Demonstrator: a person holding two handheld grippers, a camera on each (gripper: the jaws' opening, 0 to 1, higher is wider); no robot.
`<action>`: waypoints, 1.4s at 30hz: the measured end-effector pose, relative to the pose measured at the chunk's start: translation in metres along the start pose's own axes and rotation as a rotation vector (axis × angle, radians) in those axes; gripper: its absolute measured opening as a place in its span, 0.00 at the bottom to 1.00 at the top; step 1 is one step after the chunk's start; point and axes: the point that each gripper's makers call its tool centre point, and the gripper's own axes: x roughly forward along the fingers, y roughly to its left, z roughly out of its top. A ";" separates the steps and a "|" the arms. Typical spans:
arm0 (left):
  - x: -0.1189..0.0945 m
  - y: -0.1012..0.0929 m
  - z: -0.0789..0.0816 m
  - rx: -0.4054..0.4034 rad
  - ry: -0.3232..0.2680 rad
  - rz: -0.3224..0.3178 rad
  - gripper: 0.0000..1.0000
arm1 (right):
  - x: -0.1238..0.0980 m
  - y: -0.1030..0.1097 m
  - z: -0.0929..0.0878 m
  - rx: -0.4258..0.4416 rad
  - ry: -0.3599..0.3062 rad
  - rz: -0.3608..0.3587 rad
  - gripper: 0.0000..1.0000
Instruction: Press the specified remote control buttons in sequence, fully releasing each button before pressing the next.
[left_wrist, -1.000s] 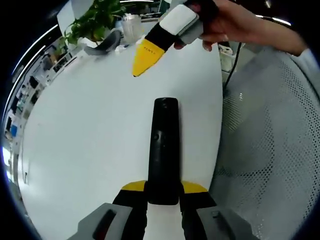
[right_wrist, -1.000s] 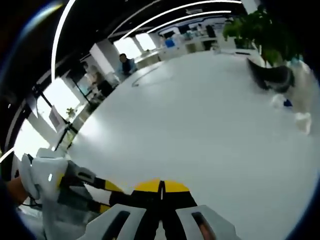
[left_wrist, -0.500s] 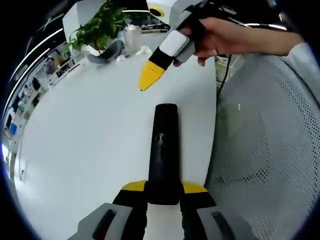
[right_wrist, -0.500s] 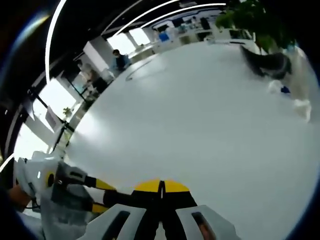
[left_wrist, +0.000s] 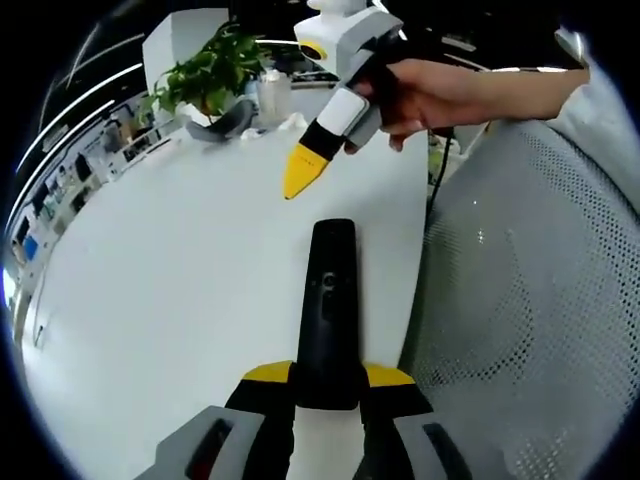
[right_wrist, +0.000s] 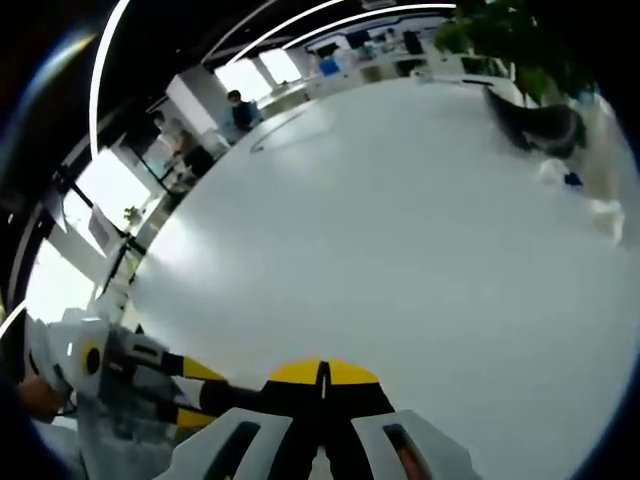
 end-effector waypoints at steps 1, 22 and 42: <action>0.000 0.000 0.000 0.002 -0.009 0.005 0.24 | 0.000 0.000 0.000 0.001 0.001 0.000 0.00; -0.001 0.002 0.001 -0.056 -0.064 0.052 0.24 | -0.003 -0.003 -0.007 0.084 0.051 0.006 0.00; -0.001 0.002 0.000 -0.054 -0.068 0.050 0.24 | -0.002 0.000 -0.030 0.123 0.176 0.037 0.00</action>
